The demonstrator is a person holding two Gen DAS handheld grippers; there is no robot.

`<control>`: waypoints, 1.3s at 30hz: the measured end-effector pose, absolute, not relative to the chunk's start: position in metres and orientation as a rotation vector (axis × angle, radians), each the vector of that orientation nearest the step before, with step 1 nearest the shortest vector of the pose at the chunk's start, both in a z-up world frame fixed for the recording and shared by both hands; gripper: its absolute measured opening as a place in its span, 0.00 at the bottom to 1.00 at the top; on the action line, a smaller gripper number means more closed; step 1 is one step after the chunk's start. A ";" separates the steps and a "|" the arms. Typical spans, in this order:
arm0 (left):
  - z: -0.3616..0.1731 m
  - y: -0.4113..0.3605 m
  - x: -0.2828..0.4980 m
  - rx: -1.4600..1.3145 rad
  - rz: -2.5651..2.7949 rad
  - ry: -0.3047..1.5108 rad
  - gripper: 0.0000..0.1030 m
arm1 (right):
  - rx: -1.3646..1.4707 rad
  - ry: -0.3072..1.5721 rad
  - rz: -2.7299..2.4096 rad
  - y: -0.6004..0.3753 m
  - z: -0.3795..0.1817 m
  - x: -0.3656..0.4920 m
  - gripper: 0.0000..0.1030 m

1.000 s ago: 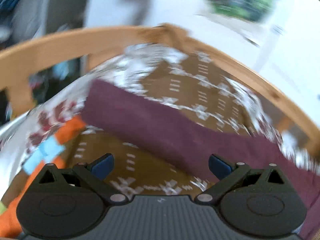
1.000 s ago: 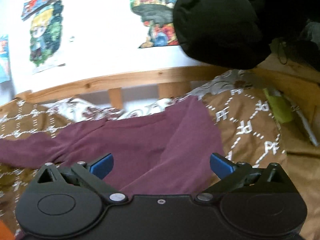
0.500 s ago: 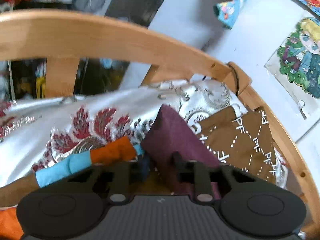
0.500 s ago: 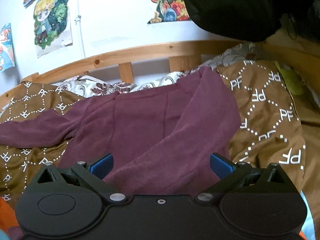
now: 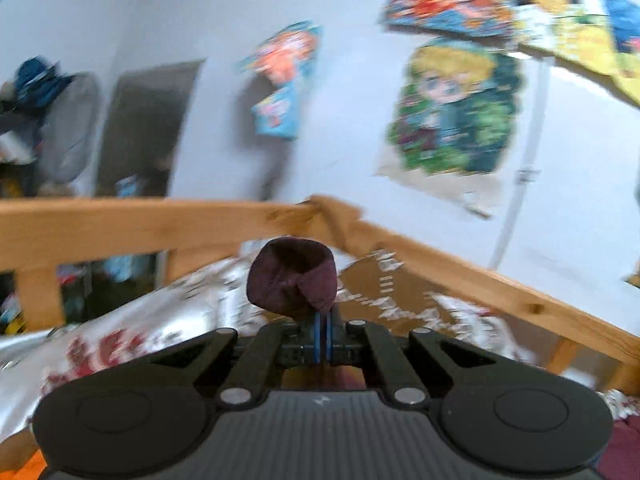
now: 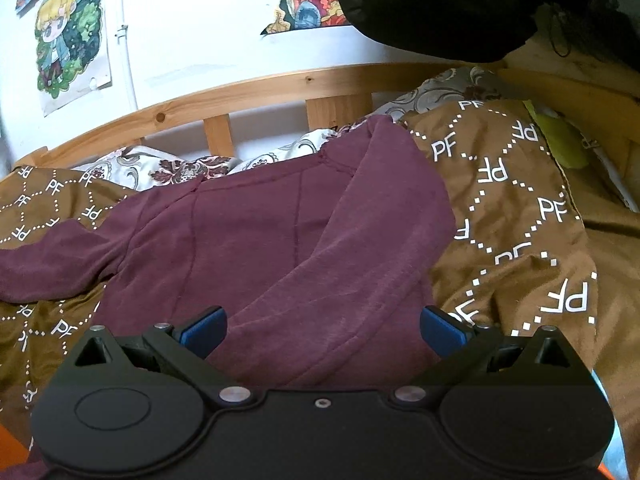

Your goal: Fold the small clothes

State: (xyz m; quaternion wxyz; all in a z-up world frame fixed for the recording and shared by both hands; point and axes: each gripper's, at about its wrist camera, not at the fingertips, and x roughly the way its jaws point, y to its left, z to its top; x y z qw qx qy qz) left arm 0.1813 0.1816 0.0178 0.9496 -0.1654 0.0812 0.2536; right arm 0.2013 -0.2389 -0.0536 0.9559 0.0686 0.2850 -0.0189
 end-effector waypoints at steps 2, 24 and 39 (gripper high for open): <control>0.031 0.167 0.181 -0.300 0.418 0.139 0.01 | 0.141 0.572 -0.032 -0.238 -0.052 0.201 0.99; -0.032 -0.076 0.189 0.053 -0.528 0.333 0.01 | 0.400 0.484 -0.257 -0.321 -0.035 0.190 0.99; -0.066 -0.059 0.180 -0.005 -0.597 0.571 0.75 | 0.384 0.569 -0.223 -0.312 -0.047 0.201 0.99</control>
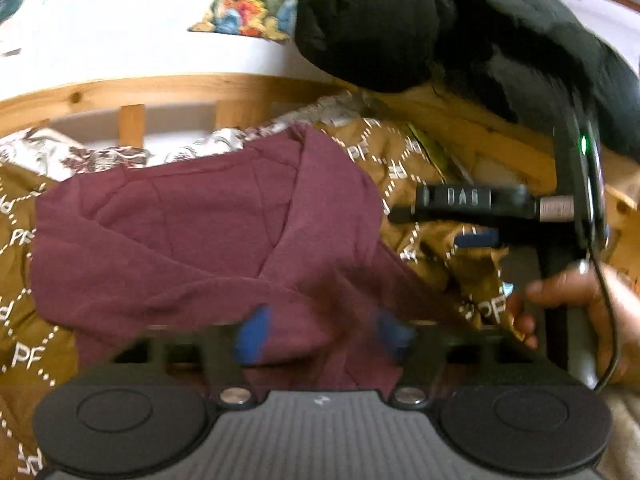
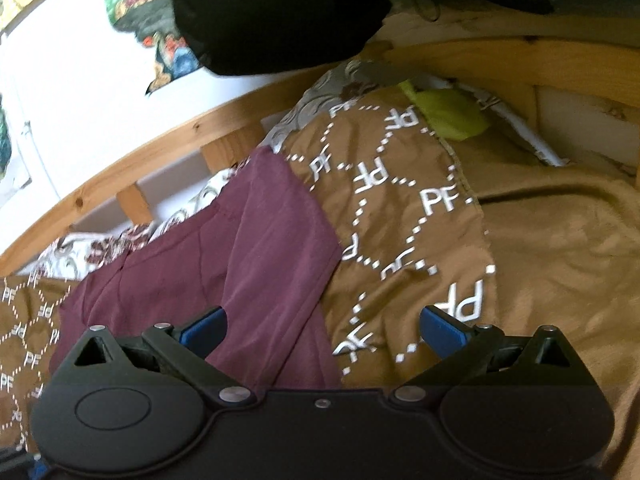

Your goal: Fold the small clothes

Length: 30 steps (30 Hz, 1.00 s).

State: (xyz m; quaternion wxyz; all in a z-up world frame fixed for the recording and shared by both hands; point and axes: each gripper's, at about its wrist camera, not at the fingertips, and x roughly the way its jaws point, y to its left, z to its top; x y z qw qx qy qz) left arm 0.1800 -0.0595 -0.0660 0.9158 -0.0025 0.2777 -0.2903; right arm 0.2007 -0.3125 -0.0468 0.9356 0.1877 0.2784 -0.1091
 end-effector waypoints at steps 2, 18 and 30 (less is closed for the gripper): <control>-0.061 -0.048 0.180 -0.032 -0.589 0.569 0.78 | 0.367 0.590 -0.186 -0.306 -0.048 0.203 0.99; -0.072 0.075 0.285 -0.111 0.119 0.567 0.89 | 0.001 0.835 0.091 -0.225 -0.074 0.216 0.99; -0.110 0.093 0.327 -0.264 0.040 0.725 0.01 | -0.007 0.878 0.116 -0.225 -0.084 0.219 0.99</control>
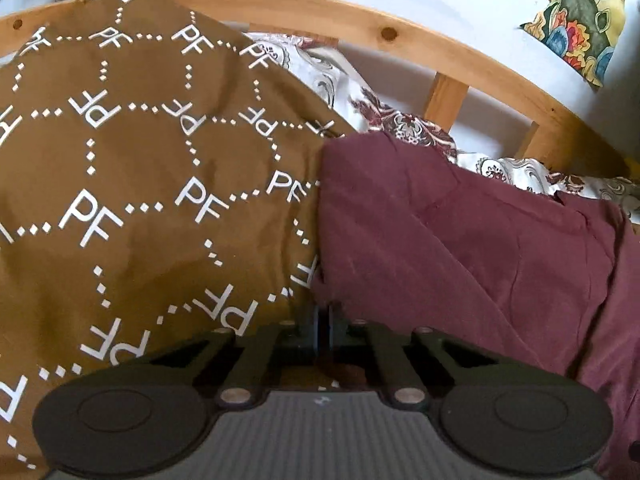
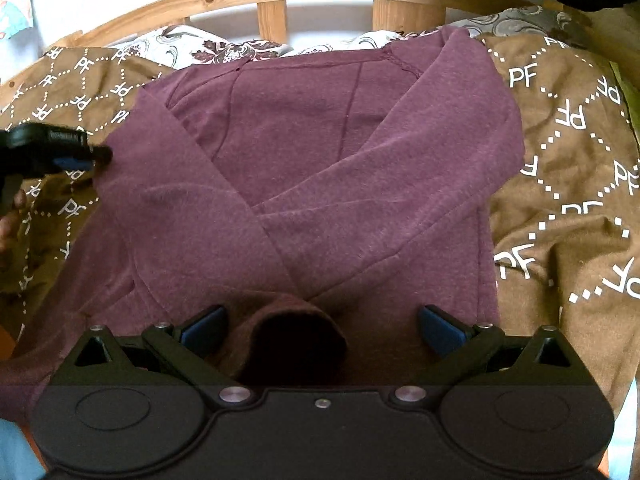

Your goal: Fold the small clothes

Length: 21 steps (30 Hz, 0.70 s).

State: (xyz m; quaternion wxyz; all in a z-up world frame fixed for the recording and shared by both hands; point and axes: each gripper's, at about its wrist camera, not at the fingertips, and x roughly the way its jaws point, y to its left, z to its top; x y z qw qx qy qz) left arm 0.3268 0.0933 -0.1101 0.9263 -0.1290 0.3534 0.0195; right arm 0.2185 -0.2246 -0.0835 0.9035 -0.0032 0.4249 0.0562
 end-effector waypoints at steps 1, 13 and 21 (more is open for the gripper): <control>-0.108 0.092 0.325 -0.255 0.048 0.713 0.01 | -0.009 0.878 0.116 -0.224 -0.083 0.218 0.99; -0.108 0.099 0.326 -0.296 0.133 0.741 0.04 | -0.016 0.881 0.119 -0.220 -0.081 0.219 0.99; -0.091 0.111 0.305 -0.334 0.222 0.736 0.71 | 0.000 0.846 0.113 -0.222 -0.077 0.216 0.99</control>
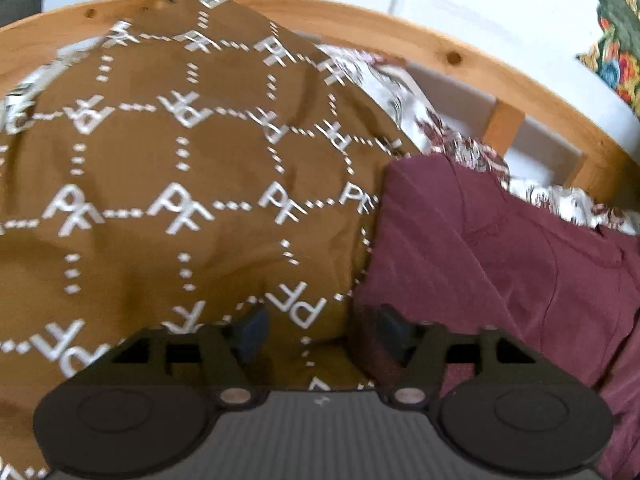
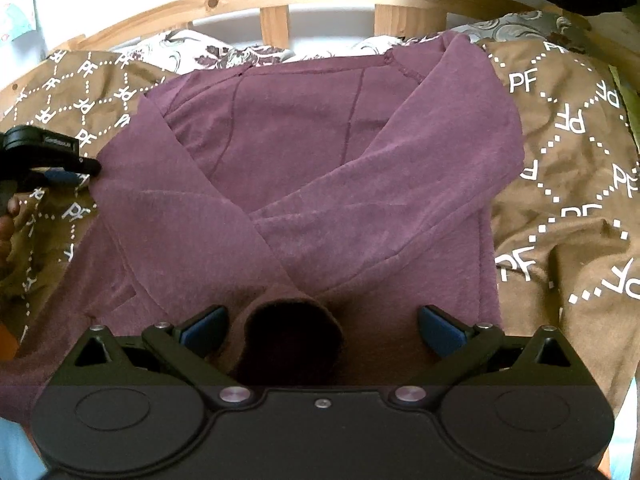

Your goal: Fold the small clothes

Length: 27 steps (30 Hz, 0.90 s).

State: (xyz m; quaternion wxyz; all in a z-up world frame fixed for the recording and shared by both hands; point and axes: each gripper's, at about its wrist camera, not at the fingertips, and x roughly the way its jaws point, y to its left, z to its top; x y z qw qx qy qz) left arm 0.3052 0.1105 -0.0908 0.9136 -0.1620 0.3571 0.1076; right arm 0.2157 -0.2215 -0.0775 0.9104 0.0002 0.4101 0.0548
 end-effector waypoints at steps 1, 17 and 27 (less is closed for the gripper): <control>-0.086 0.112 0.300 -0.340 0.222 0.731 0.73 | 0.001 0.832 0.116 -0.222 -0.076 0.214 0.99; -0.029 0.072 0.158 0.038 -0.194 0.782 0.99 | -0.317 0.553 0.328 -0.209 -0.002 0.149 0.99; -0.049 0.006 0.100 0.372 -0.404 0.777 0.99 | -0.554 0.915 0.413 -0.189 -0.017 0.120 0.99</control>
